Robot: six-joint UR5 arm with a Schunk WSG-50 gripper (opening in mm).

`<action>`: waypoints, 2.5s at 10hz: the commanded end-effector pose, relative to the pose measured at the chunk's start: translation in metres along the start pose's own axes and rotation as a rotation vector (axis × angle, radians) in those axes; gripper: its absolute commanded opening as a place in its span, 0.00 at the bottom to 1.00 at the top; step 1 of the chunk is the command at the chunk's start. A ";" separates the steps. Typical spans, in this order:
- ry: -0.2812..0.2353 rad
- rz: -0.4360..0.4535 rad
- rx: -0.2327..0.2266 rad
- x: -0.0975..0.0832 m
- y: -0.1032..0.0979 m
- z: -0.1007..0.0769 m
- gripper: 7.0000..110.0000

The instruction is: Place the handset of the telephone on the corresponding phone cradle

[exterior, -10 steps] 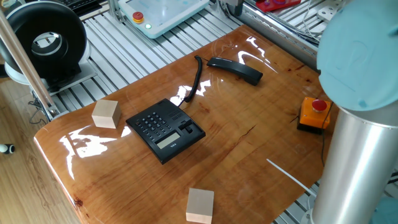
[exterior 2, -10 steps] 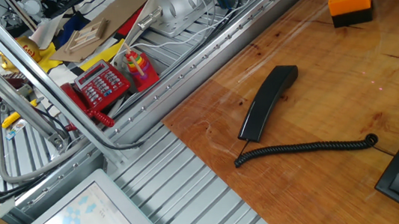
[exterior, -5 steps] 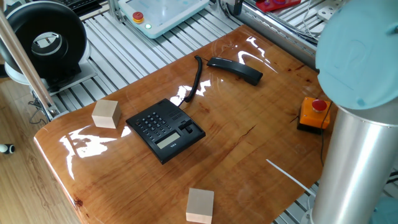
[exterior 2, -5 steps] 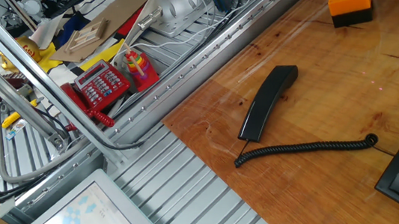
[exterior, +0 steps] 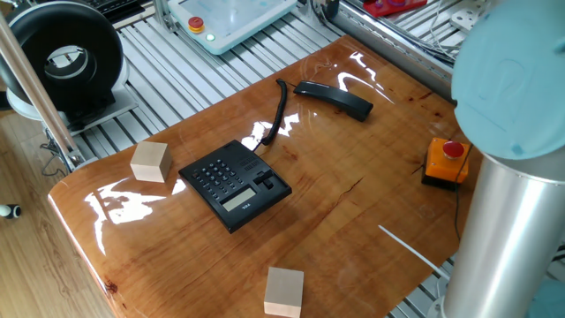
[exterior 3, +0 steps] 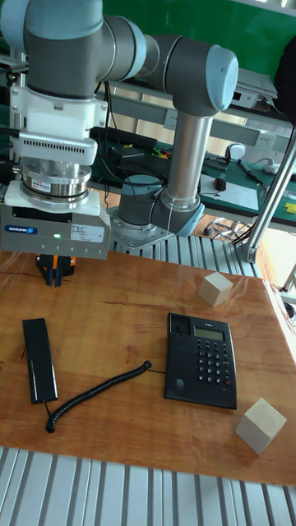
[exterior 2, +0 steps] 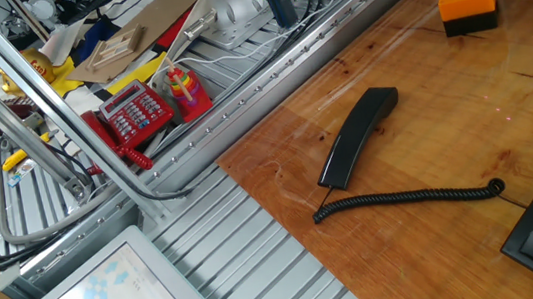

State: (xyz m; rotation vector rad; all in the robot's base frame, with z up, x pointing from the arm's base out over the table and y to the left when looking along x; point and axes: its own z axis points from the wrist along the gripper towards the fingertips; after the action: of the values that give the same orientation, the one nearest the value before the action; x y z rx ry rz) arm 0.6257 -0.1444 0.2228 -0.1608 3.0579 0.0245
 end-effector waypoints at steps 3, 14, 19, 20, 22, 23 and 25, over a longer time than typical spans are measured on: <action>-0.042 -0.016 -0.068 -0.020 0.014 0.014 0.00; 0.030 -0.007 0.061 -0.007 -0.029 0.134 0.00; 0.016 -0.024 -0.033 -0.010 -0.006 0.134 0.00; 0.030 -0.084 -0.084 -0.006 0.006 0.133 0.00; 0.073 -0.189 -0.131 -0.017 0.008 0.184 0.00; 0.061 -0.169 -0.161 -0.025 0.015 0.201 0.00; 0.052 -0.121 -0.068 -0.028 -0.009 0.193 0.00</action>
State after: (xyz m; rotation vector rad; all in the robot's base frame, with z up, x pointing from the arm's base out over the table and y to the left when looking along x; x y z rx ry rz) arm 0.6594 -0.1384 0.0438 -0.3742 3.0978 0.1490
